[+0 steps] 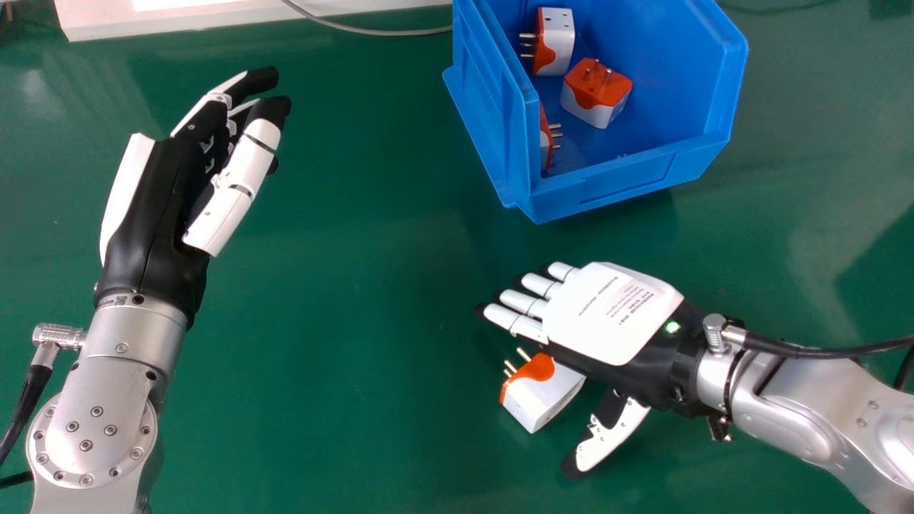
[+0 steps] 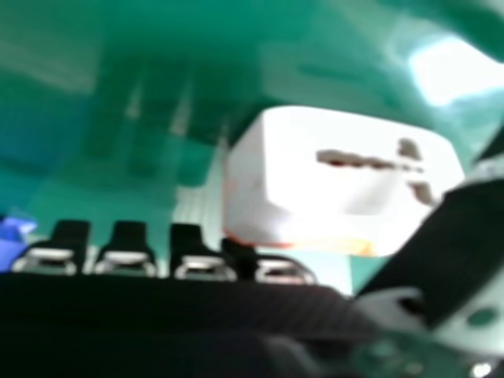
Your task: Pick all objects and put in blue box
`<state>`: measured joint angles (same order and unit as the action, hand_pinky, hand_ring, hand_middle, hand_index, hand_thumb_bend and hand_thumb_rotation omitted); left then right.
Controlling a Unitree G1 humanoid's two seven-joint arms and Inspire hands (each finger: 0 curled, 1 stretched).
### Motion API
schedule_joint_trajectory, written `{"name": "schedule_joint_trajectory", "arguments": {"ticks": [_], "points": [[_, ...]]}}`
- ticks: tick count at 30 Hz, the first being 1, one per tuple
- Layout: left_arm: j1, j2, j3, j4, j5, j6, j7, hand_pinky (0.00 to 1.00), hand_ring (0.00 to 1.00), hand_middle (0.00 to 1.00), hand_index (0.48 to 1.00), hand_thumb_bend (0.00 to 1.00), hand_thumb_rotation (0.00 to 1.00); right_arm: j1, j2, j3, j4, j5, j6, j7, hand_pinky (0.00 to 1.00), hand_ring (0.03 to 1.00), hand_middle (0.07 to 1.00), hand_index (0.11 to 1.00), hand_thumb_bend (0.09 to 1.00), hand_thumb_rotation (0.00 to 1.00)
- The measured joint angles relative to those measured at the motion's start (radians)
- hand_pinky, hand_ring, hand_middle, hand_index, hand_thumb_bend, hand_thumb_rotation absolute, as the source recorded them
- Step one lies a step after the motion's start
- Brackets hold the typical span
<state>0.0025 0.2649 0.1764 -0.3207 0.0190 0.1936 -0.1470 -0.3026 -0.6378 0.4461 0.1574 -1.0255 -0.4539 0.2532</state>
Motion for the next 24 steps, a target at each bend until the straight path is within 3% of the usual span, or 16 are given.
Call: {"name": "schedule_joint_trajectory", "arguments": {"ticks": [24], "points": [[-0.004,0.0,0.0,-0.014,0.001,0.016,0.0,0.77,0.84,0.83,0.845,0.34,0.76,-0.097,0.01,0.083,0.142,-0.024,-0.03,-0.141,0.97,1.0,1.0,0.968,0.596,0.45]]}}
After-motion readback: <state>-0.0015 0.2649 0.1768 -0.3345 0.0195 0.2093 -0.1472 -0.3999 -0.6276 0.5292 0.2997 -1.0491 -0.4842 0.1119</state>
